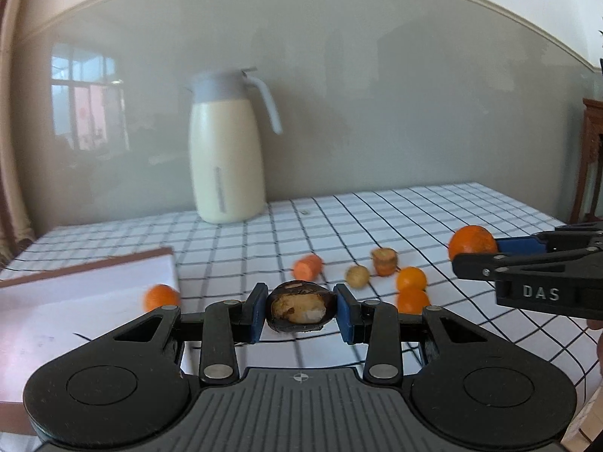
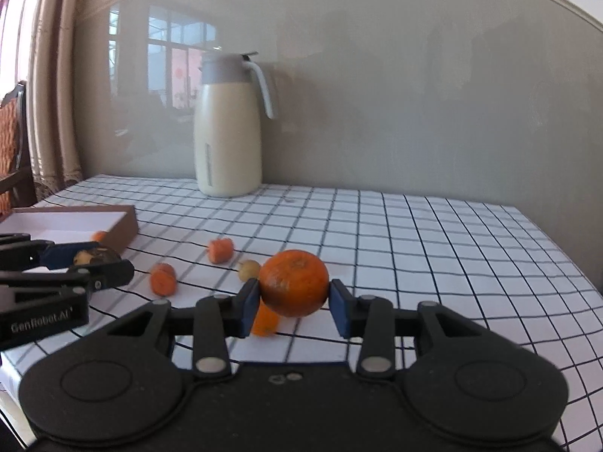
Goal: Organize fruits
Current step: 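Carry the brown fruit and orange over the white tray with both tools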
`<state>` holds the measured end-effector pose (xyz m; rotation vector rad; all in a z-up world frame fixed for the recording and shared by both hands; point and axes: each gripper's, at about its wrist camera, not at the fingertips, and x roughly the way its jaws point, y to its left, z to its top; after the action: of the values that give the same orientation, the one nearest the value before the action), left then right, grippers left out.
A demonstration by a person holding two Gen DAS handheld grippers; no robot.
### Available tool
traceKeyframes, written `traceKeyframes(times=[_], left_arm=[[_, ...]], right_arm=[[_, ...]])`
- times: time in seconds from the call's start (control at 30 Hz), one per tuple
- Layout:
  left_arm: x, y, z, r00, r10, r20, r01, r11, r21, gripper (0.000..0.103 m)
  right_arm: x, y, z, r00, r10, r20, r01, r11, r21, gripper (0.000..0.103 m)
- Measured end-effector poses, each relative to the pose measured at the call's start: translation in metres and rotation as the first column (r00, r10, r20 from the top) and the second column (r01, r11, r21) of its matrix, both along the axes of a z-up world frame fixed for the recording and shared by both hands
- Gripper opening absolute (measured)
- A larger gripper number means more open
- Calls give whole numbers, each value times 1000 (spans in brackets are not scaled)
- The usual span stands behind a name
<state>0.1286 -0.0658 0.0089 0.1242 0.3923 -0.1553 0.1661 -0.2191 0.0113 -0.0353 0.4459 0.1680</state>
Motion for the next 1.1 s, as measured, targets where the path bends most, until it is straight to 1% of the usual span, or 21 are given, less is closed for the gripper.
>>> traceKeyframes(times=[0.2,0.43,0.63,0.9,1.1], left_arm=[[-14,28,12,997,51,50,-52,998,20,38],[-23,70,23,987,142,70,-143,990,6,38],[-36,102,29,975,206,88,-207,978,6,38],[-50,137,32,955,279,103,-280,960,-6,38],[-56,160,34,938,327,112,-327,945,-21,38]], right_arm=[[-11,20,15,997,64,50,-64,998,7,31],[-14,50,25,987,140,81,-141,990,4,31],[-13,76,30,974,200,107,-202,979,14,31],[-17,113,36,948,284,143,-288,958,6,31],[-16,138,34,933,328,145,-332,943,0,31]])
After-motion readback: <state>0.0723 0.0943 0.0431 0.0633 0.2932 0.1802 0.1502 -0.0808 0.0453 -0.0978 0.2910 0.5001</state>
